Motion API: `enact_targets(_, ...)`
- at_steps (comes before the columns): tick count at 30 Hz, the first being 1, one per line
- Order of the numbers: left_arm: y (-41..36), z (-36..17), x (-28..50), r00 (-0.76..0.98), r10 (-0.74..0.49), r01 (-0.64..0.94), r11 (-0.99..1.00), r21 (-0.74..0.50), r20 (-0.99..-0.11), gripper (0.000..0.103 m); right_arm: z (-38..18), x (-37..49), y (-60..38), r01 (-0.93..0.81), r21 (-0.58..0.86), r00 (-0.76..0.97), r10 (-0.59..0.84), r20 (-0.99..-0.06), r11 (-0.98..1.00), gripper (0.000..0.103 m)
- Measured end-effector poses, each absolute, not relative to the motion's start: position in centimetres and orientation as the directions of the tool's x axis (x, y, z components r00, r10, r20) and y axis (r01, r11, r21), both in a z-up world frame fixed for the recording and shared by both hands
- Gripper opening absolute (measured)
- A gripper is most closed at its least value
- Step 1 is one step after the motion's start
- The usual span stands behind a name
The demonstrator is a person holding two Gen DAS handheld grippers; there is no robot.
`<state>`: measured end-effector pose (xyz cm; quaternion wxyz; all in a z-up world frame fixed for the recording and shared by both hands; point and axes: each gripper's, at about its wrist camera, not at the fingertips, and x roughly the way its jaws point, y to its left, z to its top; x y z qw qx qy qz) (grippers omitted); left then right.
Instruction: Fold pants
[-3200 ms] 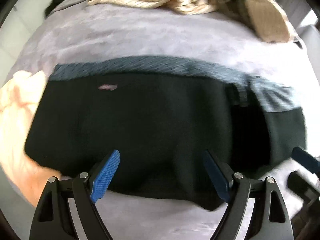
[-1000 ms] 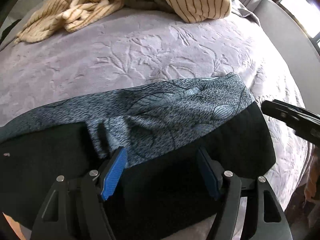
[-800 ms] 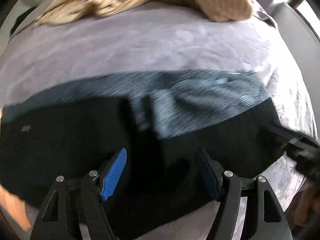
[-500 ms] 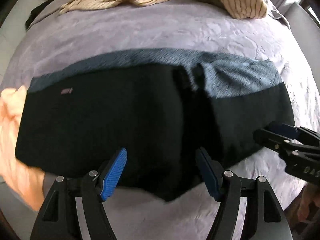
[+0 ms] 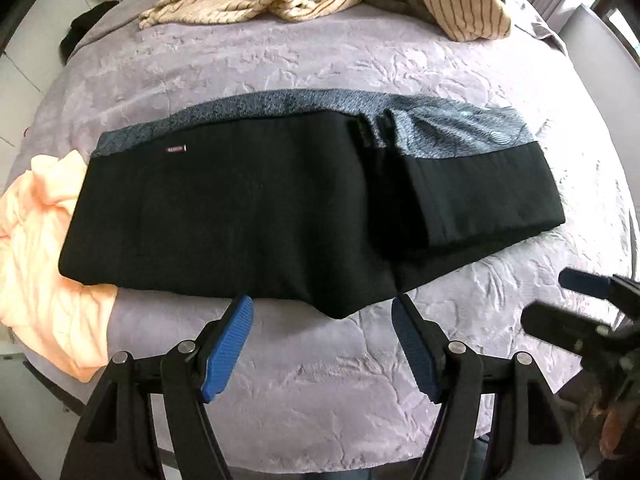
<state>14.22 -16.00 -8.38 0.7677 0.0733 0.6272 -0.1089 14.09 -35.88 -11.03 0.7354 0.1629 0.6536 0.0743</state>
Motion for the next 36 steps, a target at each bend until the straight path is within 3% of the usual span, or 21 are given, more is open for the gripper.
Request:
enact_targets(8,-16.4,-6.4,14.3,0.237,-0.063,0.25,0.968,-0.002,-0.97,0.073,-11.2,13.3,-35.9,0.111,0.387,0.09,0.379,-0.921,0.915,0.103)
enact_targets(22,-17.7,-4.9,13.8,0.258,-0.009,0.189,0.981,0.042,-0.966,0.073,-10.4,13.9,-37.6,0.047,0.358,0.073,0.354,-0.932,0.933,0.103)
enact_targets(36,-12.7,-5.6,9.1,0.199,0.105,-0.055,0.994,0.096,-0.974,0.073,-12.5,13.7,-35.2,-0.066,0.412,-0.034,0.411,-0.911,0.909,0.103)
